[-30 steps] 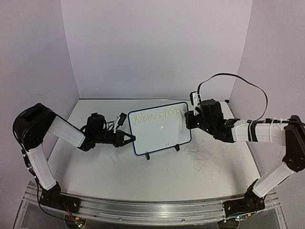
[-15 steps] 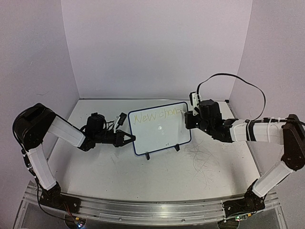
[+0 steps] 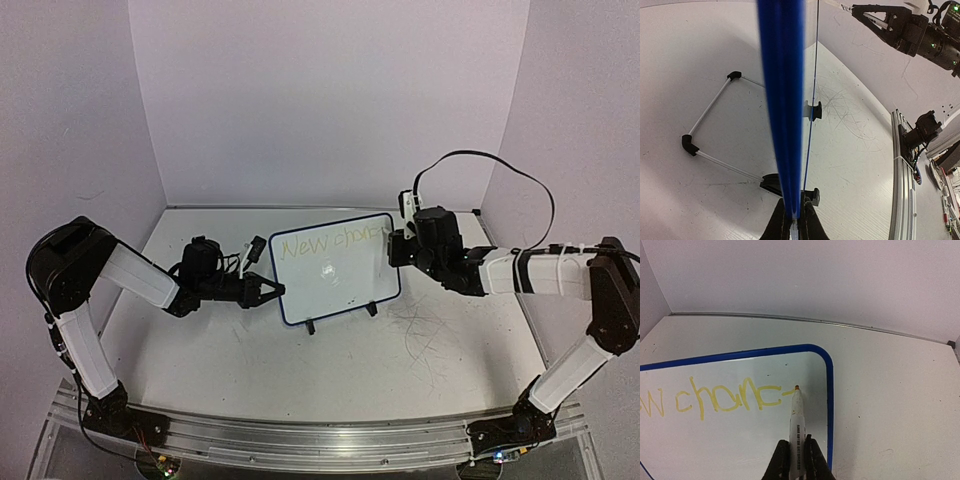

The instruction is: Write a sentence on the whiteboard

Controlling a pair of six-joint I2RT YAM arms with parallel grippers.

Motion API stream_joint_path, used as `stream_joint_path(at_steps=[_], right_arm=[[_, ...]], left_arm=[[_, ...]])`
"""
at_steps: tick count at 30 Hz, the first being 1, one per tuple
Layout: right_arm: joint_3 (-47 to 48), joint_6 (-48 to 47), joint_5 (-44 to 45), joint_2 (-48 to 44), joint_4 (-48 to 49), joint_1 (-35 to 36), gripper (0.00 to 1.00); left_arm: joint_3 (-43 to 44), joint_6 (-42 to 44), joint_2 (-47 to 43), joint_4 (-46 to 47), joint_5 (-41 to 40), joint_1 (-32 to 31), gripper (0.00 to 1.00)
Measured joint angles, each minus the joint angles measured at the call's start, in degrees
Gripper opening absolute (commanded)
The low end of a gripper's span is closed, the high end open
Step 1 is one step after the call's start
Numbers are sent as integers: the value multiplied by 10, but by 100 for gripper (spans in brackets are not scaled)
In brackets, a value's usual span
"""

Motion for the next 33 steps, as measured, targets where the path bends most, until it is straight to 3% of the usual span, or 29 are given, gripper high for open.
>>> stream_joint_path(at_steps=[33], right_arm=[[6, 1, -31, 6, 13, 0, 0]], left_arm=[[0, -1, 0, 0, -3, -1, 0]])
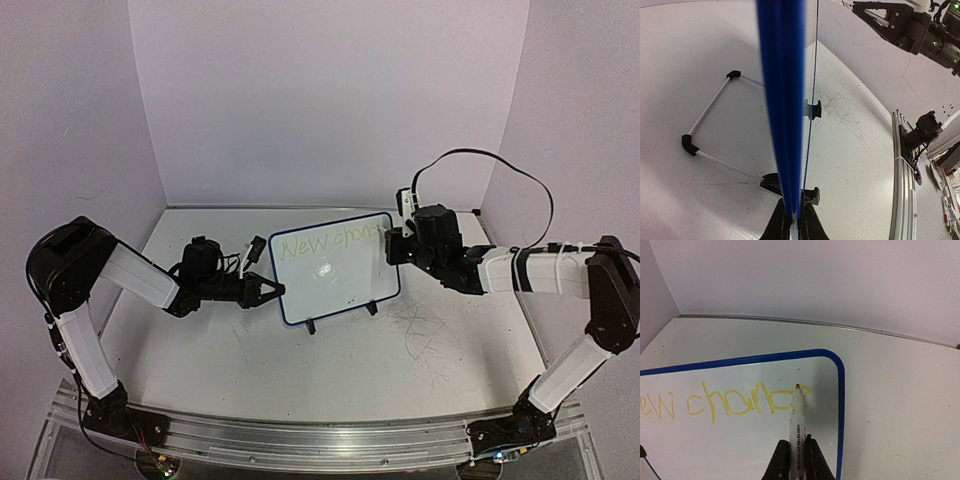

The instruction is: Write a sentence on the whiteboard

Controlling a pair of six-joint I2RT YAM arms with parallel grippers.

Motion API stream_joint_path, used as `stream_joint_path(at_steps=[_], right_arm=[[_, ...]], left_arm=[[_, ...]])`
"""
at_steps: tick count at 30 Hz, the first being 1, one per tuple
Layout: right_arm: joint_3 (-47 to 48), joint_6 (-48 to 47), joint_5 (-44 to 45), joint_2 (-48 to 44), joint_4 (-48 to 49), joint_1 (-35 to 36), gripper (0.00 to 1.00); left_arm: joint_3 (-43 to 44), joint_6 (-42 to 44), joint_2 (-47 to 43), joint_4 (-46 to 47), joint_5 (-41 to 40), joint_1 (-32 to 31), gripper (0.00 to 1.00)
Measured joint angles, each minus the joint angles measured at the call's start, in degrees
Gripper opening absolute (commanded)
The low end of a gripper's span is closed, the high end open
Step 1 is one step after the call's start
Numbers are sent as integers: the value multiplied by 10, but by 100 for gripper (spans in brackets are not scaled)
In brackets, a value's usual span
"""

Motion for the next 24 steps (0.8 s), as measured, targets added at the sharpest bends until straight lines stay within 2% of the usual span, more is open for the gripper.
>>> stream_joint_path(at_steps=[24], right_arm=[[-27, 10, 8, -9, -13, 0, 0]], left_arm=[[0, 0, 0, 0, -1, 0, 0]])
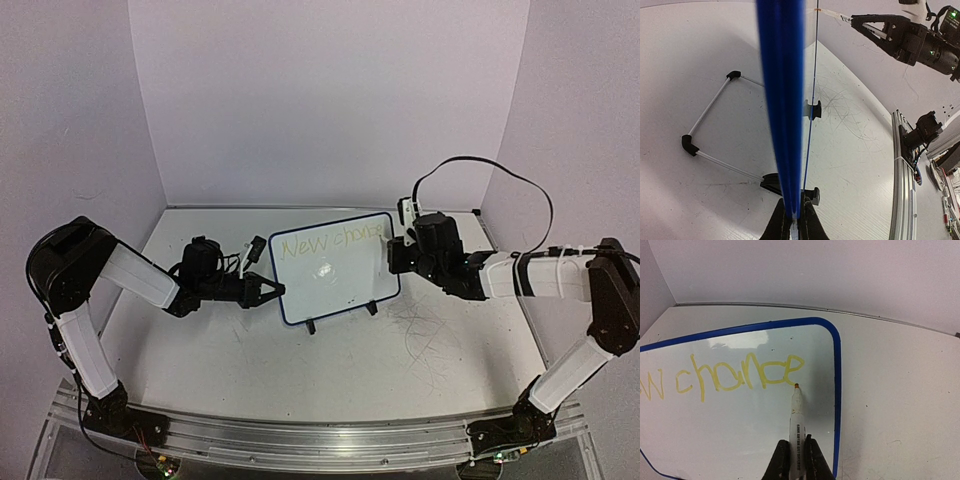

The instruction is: Write a sentence on the whiteboard

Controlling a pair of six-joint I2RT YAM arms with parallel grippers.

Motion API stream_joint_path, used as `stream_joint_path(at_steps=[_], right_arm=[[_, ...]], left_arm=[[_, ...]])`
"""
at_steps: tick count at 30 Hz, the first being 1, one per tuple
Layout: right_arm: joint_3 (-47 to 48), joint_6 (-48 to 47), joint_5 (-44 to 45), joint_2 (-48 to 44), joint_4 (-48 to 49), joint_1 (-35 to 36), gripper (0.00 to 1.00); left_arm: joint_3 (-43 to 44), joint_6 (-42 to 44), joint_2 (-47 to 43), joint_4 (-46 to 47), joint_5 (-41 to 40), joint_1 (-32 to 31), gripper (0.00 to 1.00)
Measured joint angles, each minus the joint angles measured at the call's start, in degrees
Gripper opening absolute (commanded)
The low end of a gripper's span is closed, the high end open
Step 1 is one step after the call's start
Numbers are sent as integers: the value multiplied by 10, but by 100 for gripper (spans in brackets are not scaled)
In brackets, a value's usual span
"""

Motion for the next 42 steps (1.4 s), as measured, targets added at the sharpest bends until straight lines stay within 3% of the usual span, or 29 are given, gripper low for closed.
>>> stream_joint_path(at_steps=[14, 42], right_arm=[[-21, -2, -9, -50, 28, -17, 0], [-5, 0, -28, -11, 40, -33, 0]], left_arm=[[0, 4, 0, -4, 0, 0, 0], [0, 4, -1, -5, 0, 0, 0]])
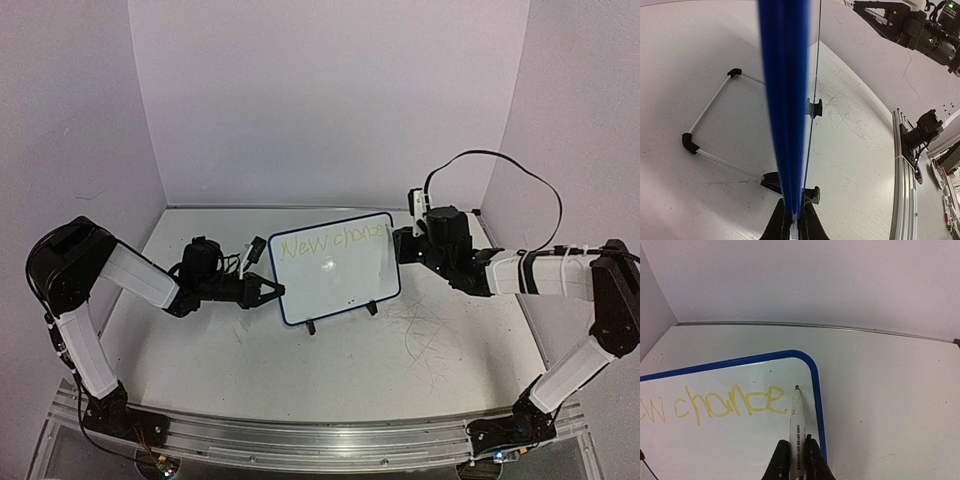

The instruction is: Write a sentence on the whiteboard

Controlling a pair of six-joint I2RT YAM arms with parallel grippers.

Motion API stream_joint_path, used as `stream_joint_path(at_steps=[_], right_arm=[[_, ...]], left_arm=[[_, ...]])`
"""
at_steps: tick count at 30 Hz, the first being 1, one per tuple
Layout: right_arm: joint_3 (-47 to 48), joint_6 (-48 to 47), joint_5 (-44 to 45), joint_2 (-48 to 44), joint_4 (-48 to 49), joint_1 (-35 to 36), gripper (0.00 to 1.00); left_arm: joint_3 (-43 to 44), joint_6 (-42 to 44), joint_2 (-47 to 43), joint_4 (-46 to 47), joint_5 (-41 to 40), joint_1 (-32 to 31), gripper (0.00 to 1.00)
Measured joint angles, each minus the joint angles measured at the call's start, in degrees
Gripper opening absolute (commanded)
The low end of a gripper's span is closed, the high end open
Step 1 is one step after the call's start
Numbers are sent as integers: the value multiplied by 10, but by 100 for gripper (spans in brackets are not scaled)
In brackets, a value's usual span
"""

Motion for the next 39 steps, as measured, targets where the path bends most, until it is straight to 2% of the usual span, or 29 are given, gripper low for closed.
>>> stream_joint_path(at_steps=[39], right_arm=[[3, 4, -23, 1, 0, 0, 0]], left_arm=[[0, 0, 0, 0, 0, 0, 0]])
